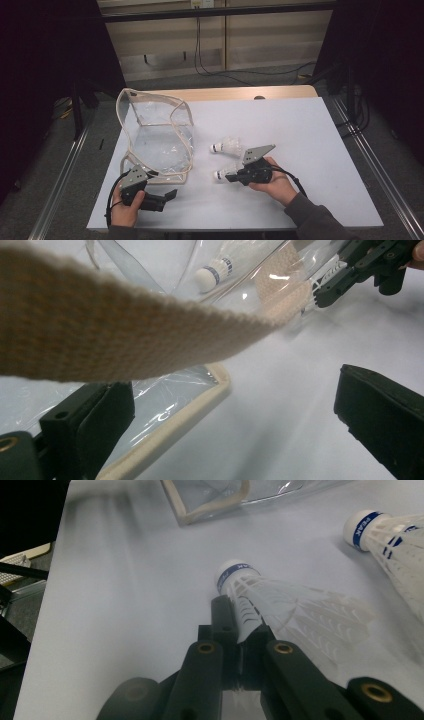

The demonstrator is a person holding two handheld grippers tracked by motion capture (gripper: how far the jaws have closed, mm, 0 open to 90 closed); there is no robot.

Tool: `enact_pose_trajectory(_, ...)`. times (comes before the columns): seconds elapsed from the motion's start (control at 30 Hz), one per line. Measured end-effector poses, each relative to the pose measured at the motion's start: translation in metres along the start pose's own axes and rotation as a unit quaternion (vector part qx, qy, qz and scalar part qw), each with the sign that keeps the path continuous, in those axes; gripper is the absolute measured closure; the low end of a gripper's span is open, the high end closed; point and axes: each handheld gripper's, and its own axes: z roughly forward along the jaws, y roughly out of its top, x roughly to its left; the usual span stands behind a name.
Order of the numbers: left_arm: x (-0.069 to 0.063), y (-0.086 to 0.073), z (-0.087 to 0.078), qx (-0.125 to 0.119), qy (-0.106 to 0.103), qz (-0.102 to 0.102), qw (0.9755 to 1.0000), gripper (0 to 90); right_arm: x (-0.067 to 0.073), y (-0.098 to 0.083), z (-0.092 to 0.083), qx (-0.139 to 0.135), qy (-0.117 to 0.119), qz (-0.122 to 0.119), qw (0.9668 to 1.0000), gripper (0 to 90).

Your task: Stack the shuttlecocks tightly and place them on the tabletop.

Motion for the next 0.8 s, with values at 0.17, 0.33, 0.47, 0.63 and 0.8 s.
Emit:
enact_pose_trajectory(0.17,0.000,0.000,0.000,-0.003,0.000,-0.001,1.0000,2.9,-0.001,0.000,-0.003,-0.005,-0.001,0.003,1.0000,88.8)
enact_pose_trajectory(0.33,0.000,0.000,0.000,-0.004,0.001,0.000,1.0000,2.8,-0.002,0.001,-0.006,-0.008,-0.001,0.004,1.0000,89.0)
enact_pose_trajectory(0.47,0.000,0.000,0.000,-0.004,0.001,0.000,1.0000,2.8,-0.003,0.000,-0.008,-0.008,-0.002,0.003,1.0000,89.0)
enact_pose_trajectory(0.63,0.000,0.000,0.000,-0.004,0.001,0.000,1.0000,2.9,-0.003,0.000,-0.011,-0.010,-0.003,0.003,0.9999,89.1)
enact_pose_trajectory(0.8,0.000,0.000,0.000,-0.004,0.000,0.001,1.0000,2.8,-0.005,0.000,-0.014,-0.013,-0.004,0.005,0.9999,89.1)
